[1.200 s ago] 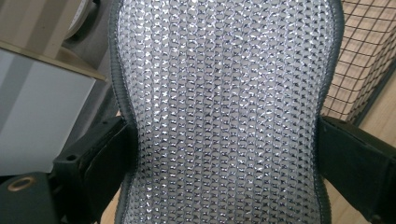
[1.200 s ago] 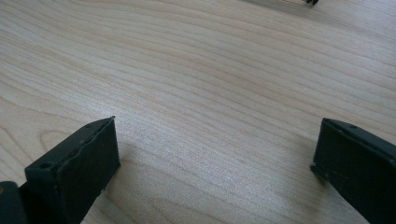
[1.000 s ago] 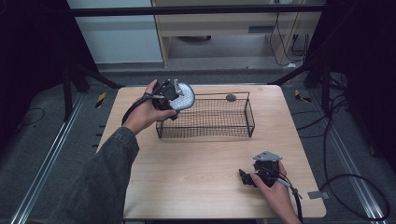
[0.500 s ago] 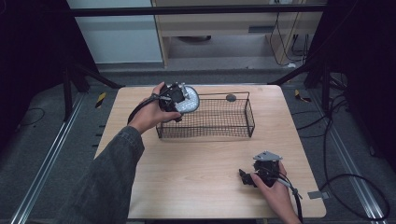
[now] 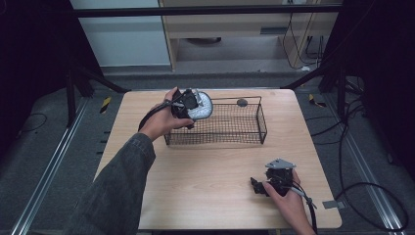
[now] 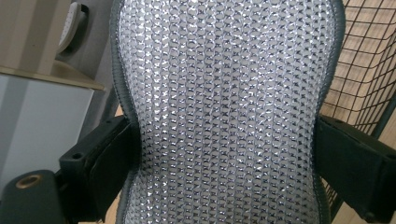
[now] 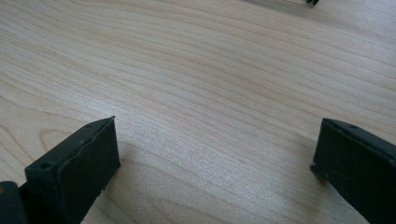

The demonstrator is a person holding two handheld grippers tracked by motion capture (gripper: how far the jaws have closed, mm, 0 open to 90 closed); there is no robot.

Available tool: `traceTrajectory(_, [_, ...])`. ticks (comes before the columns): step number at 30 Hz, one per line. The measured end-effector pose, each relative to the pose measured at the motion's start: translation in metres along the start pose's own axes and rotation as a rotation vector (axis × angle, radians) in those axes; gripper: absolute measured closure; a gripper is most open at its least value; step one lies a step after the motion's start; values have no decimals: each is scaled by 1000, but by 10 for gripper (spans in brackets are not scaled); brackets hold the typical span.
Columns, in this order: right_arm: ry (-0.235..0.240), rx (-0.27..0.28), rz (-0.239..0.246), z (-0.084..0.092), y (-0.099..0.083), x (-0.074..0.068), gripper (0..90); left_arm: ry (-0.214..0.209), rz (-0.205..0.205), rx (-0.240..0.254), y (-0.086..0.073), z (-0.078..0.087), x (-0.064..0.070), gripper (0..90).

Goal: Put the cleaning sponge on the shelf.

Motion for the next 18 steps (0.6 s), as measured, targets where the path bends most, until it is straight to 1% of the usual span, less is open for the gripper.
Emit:
traceTrajectory(5, [1,0,1,0,0,0,4,-5,11,9,1,0,0,79])
traceTrajectory(14, [1,0,1,0,0,0,4,-10,10,10,3,-4,1,77])
traceTrajectory(18, [0,0,1,0,0,0,4,-17,28,22,4,-9,-1,76])
Point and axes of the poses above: each handheld gripper's, and its own axes: z roughly backward along the jaws, y roughly out of its top, x roughly to its right, the point moved 3 cm from there along -z, roughly forward along the jaws, and after that the axes turned 1 degree about x, right-handed, at the moved point
